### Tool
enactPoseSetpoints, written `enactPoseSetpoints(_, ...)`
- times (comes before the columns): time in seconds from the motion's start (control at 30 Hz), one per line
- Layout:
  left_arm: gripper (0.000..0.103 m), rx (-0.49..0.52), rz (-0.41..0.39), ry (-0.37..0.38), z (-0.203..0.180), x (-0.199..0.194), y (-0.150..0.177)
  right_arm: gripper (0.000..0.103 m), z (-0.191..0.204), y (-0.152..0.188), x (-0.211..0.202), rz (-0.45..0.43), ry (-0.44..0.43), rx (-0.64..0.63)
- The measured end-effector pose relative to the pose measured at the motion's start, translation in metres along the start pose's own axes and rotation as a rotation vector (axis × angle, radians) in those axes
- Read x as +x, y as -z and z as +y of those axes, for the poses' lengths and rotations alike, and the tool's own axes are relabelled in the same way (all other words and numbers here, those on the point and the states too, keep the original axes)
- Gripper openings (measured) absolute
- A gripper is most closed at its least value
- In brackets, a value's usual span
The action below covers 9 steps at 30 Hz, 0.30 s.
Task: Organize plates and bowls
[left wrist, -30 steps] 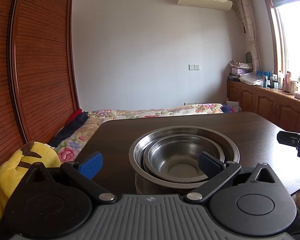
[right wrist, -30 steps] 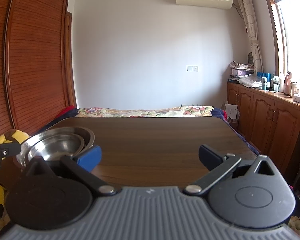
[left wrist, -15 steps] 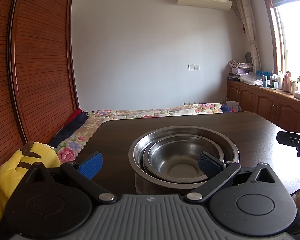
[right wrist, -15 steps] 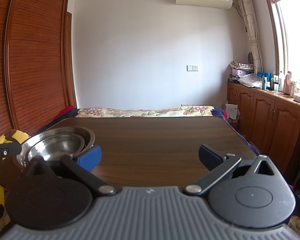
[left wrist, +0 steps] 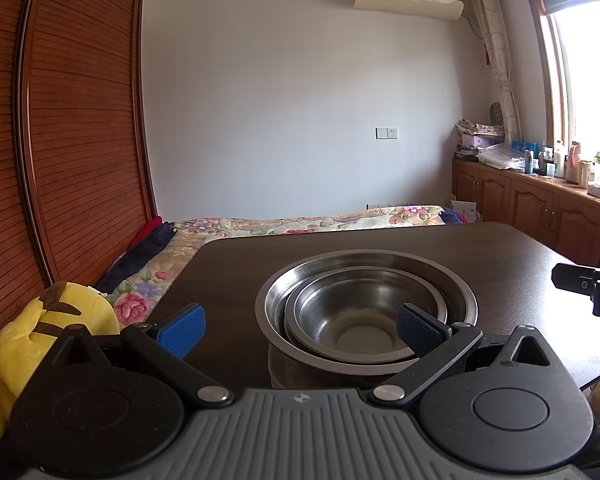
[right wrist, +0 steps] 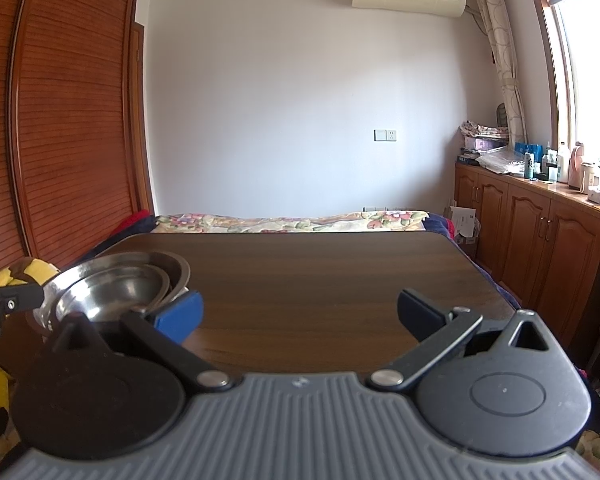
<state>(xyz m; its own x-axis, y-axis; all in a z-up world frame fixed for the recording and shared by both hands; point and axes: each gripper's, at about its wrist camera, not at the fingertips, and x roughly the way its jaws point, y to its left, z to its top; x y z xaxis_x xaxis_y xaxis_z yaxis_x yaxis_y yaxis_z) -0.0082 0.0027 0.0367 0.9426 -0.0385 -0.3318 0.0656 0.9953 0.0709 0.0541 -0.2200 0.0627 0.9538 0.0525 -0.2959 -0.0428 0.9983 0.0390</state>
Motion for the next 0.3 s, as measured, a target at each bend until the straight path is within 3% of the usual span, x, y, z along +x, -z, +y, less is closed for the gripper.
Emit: enactPoseSetpoints(0.3, 0.103, 0.000, 0.000, 0.000, -0.0001, -0.0001, -0.0002, 0.103, 0.0009, 0.0004, 0.0005, 0.002, -0.001, 0.000)
